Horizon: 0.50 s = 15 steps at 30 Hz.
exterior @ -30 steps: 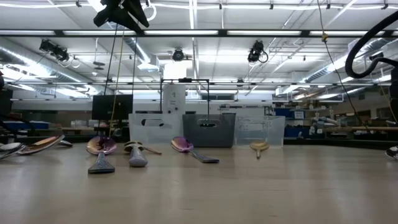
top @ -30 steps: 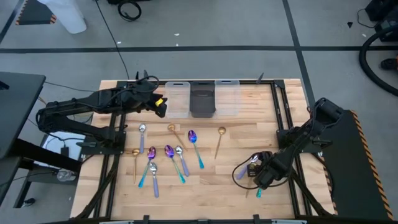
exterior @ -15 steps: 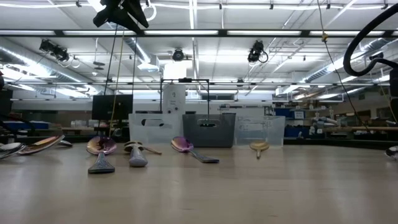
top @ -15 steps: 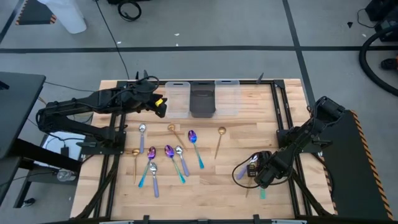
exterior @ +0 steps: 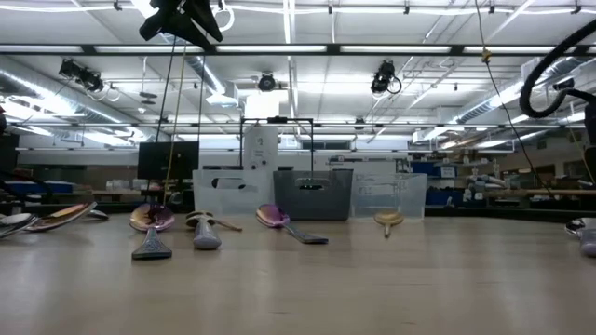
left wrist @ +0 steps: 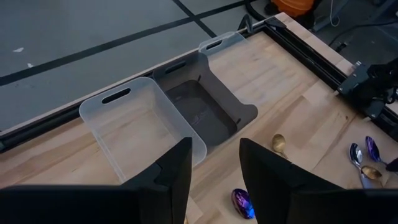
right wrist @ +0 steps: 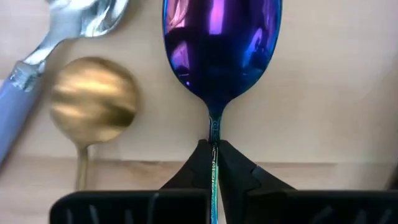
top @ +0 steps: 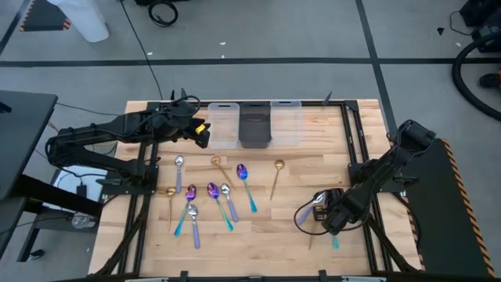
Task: Sort silverware by color (type)
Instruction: Put the right blue spoon into the right transparent bin
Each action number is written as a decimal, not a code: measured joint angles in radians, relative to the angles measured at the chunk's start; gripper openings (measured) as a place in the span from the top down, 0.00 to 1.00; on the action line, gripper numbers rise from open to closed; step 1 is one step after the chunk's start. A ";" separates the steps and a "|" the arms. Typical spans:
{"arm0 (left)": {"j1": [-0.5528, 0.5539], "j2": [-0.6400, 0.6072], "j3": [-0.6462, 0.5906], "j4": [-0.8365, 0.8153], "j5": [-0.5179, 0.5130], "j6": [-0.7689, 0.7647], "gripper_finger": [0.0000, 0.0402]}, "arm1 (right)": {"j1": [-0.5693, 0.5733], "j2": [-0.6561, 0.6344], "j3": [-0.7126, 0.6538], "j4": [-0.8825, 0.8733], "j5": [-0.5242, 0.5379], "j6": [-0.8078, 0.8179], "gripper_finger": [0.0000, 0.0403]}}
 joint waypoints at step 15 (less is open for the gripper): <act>0.000 0.000 0.000 0.020 -0.001 -0.001 0.65 | -0.069 -0.203 0.003 -0.129 0.082 -0.129 0.96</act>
